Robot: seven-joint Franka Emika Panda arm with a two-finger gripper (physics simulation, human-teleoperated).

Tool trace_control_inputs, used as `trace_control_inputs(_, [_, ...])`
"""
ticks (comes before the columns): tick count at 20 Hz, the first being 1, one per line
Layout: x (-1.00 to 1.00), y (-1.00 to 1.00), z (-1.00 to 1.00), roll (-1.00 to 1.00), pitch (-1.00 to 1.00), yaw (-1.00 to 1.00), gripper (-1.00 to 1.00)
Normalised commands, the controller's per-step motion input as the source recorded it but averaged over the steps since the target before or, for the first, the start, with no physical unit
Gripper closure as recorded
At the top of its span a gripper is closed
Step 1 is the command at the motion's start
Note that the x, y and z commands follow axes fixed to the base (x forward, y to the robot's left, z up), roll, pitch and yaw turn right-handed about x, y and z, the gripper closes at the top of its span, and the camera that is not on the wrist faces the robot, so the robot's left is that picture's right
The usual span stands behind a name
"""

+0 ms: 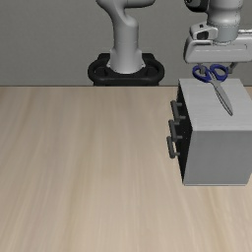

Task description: Pick up the scissors and place it on the top of the cabinet

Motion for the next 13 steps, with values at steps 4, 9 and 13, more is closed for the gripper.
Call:
trace_control_inputs(4, [0.0,0.0,0.0,0.0,0.0,0.0,-1.0])
trace_control_inputs(9, [0.0,0.0,0.0,0.0,0.0,0.0,-1.0])
trace_control_inputs(13, [0.0,0.0,0.0,0.0,0.0,0.0,-1.0])
